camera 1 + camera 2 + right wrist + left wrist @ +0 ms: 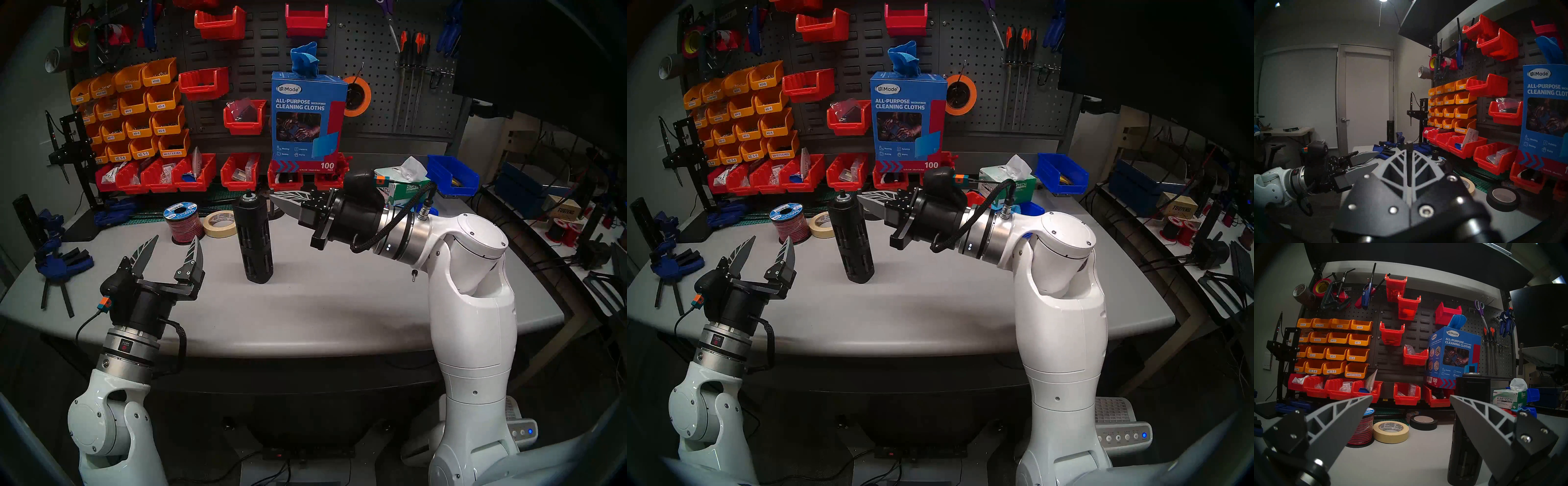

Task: Pick a screwdriver bit and insert it into the screwdriver

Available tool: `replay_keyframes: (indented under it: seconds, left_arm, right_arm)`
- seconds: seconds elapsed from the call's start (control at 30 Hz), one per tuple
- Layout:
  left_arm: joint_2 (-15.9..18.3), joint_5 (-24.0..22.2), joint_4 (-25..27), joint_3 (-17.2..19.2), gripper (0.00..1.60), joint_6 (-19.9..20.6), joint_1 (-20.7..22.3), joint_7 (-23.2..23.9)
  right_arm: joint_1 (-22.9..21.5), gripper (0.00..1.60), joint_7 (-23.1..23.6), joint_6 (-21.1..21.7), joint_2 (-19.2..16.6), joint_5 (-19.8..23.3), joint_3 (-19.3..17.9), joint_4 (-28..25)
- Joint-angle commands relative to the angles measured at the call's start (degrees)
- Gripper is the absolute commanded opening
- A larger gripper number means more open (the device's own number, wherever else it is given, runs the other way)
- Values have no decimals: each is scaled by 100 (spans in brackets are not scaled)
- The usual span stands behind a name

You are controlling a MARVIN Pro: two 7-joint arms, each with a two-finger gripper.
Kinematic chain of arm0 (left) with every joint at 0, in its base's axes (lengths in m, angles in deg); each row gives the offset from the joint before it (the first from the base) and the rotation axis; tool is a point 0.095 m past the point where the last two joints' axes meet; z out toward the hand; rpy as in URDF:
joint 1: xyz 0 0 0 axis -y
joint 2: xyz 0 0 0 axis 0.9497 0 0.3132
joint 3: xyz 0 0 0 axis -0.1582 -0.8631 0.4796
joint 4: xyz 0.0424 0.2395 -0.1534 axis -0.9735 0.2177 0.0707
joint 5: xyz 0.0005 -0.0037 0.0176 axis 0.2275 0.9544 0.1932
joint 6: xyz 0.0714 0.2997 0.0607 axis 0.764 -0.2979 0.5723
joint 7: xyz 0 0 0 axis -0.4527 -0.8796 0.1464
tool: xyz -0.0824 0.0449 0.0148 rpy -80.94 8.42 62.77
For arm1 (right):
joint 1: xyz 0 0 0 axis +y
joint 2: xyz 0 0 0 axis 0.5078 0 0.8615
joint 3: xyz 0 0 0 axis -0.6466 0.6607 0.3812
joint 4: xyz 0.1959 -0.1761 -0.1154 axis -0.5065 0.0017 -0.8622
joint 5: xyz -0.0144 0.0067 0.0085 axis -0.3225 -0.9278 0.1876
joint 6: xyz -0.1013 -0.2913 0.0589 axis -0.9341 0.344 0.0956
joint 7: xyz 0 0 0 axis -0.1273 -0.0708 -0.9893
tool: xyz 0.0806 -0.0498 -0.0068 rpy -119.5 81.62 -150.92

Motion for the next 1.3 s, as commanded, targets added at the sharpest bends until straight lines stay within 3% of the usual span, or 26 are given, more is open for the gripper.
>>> replay_keyframes:
  seconds: [0.0, 0.03, 0.07, 0.1, 0.47, 1.27]
  left_arm:
    - [-7, -15, 182, 9, 160, -42, 21, -3]
    - [-7, -15, 182, 9, 160, -42, 21, -3]
    - [-7, -15, 182, 9, 160, -42, 21, -3]
    - [-6, -15, 182, 9, 160, -42, 21, -3]
    - [-5, -15, 178, 9, 160, -42, 23, -2]
    - [-11, -13, 190, 8, 160, -40, 15, -5]
  right_arm:
    - [-589, 0, -49, -21, 99, -51, 96, 178]
    - [-789, 0, -1, 8, 58, -26, 133, 344]
    - [-632, 0, -79, -57, 151, -55, 106, 261]
    - [-826, 0, -35, -23, 94, -39, 141, 417]
    - [-1359, 0, 17, -22, 89, 13, 215, 827]
    - [-1628, 0, 120, -206, 179, -18, 345, 1379]
